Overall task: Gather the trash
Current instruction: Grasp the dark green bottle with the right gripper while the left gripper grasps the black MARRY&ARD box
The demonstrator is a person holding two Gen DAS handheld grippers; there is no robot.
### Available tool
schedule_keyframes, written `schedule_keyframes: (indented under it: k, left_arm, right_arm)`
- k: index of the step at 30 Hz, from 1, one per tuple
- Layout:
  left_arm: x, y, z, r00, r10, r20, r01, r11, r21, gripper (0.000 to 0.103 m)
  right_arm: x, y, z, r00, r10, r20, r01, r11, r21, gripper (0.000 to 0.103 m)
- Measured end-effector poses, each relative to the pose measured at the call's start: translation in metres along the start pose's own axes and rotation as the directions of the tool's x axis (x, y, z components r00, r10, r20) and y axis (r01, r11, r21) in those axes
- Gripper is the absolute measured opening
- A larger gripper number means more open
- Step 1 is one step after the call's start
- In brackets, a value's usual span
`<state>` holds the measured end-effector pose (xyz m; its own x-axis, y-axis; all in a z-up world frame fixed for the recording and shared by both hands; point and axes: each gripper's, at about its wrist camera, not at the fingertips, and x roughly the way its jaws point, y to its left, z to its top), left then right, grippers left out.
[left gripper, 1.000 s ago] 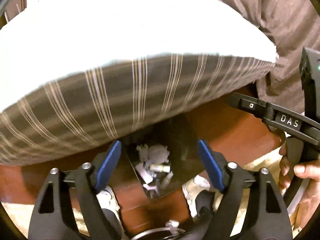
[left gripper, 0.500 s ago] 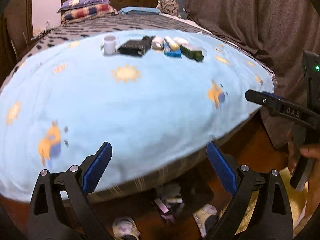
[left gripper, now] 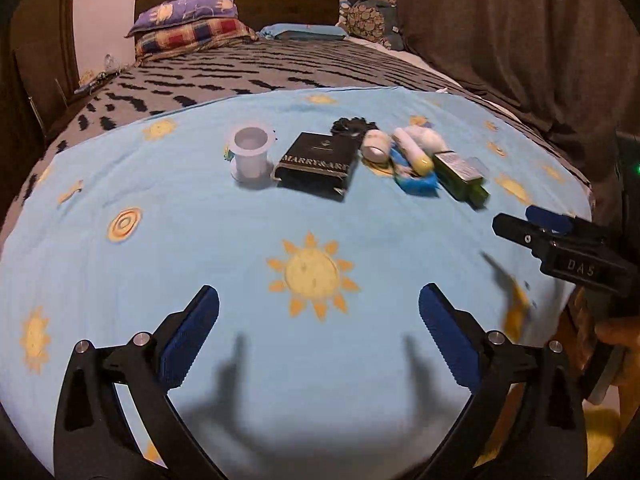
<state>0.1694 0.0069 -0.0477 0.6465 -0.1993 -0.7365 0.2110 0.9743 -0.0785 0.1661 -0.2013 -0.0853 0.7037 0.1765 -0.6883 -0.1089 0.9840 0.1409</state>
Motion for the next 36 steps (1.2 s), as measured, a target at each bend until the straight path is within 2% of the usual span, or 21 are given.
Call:
schedule_keyframes:
  k: [5, 9, 11, 16, 29, 30, 31, 34, 36]
  left_arm:
    - [0.037, 0.011, 0.017, 0.999, -0.01, -0.045, 0.009, 1.0, -0.022, 0.095]
    - [0.067, 0.014, 0.027, 0.996, -0.014, -0.092, 0.013, 1.0, -0.008, 0.095]
    - [0.077, 0.014, 0.03, 0.994, -0.015, -0.106, 0.015, 1.0, 0.001, 0.095]
    - [0.096, 0.014, 0.046, 0.994, -0.022, -0.104, 0.023, 1.0, 0.015, 0.095]
    - [0.133, 0.012, 0.088, 0.993, -0.064, -0.096, 0.066, 0.998, 0.022, 0.094]
    - [0.136, 0.013, 0.09, 0.993, -0.069, -0.097, 0.071, 0.997, 0.019, 0.093]
    - [0.138, 0.012, 0.091, 0.992, -0.075, -0.097, 0.077, 0.997, 0.018, 0.088]
    - [0.139, 0.01, 0.093, 0.993, -0.074, -0.094, 0.077, 0.997, 0.03, 0.073]
    - [0.137, 0.009, 0.093, 0.994, -0.072, -0.088, 0.076, 0.996, 0.04, 0.074]
  right_arm:
    - [0.027, -0.005, 0.013, 0.999, -0.023, -0.029, 0.023, 1.0, 0.015, 0.075]
    - [0.039, -0.007, 0.02, 0.999, -0.024, -0.04, 0.024, 1.0, 0.002, 0.064]
    - [0.043, -0.007, 0.023, 0.999, -0.02, -0.043, 0.02, 1.0, -0.007, 0.062]
    - [0.05, -0.01, 0.03, 0.999, 0.001, -0.045, -0.001, 1.0, -0.004, 0.05]
    - [0.067, -0.008, 0.041, 0.999, 0.007, -0.047, -0.008, 1.0, -0.02, 0.05]
    - [0.068, -0.008, 0.042, 0.999, 0.008, -0.047, -0.009, 1.0, -0.021, 0.049]
    - [0.068, -0.008, 0.042, 0.999, 0.004, -0.044, -0.005, 1.0, -0.022, 0.045]
    - [0.067, -0.01, 0.042, 0.999, 0.007, -0.037, -0.008, 1.0, -0.022, 0.044]
    - [0.066, -0.01, 0.042, 0.999, 0.006, -0.034, -0.007, 1.0, -0.025, 0.044]
